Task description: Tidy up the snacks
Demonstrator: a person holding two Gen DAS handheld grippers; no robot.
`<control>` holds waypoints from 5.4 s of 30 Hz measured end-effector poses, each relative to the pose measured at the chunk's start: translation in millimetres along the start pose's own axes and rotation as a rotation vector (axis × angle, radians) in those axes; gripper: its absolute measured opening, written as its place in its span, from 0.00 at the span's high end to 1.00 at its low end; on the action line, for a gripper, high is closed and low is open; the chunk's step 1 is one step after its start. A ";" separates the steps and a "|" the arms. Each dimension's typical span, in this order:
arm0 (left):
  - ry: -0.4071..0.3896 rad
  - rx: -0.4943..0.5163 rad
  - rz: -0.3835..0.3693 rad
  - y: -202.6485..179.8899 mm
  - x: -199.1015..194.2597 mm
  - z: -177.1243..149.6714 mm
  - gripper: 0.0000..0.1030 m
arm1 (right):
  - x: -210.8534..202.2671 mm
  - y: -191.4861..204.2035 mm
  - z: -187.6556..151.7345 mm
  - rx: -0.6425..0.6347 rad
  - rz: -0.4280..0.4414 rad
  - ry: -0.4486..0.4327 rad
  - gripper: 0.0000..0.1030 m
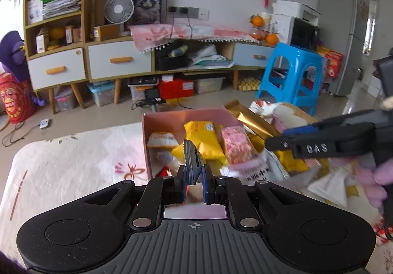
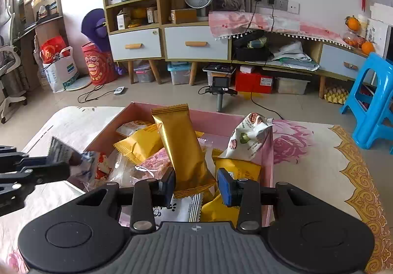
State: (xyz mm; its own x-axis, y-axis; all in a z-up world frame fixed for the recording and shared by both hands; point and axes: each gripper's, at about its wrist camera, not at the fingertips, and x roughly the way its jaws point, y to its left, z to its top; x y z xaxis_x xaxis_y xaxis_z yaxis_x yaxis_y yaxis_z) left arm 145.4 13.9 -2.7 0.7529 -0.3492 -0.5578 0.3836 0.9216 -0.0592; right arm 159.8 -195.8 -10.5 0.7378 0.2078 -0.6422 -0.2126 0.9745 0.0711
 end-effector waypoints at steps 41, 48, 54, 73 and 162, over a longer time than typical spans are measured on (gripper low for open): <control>0.159 0.308 -0.359 -182.9 -18.9 -32.3 0.16 | -114.3 -108.8 -53.3 0.028 -0.004 0.035 0.21; 0.220 0.369 -0.491 -227.4 -9.8 -48.7 0.16 | -116.0 -130.6 -69.8 0.059 -0.004 0.055 0.20; 0.278 0.407 -0.562 -247.8 -0.1 -61.9 0.25 | -105.2 -138.7 -80.1 0.068 0.006 0.090 0.20; 0.309 0.320 -0.439 -184.9 -7.3 -65.7 0.77 | -39.5 -111.4 -79.0 0.083 0.120 0.192 0.20; 0.195 -0.215 0.353 -41.9 -84.8 -26.0 0.00 | -96.4 19.8 -30.9 0.095 -0.169 0.032 0.10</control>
State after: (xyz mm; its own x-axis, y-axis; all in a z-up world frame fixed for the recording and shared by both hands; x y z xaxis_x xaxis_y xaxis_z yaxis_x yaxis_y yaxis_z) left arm 51.5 9.3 25.6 0.6947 0.0120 -0.7192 -0.0136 0.9999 0.0035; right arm 64.6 -199.1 29.2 0.7368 0.0395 -0.6749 -0.0247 0.9992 0.0314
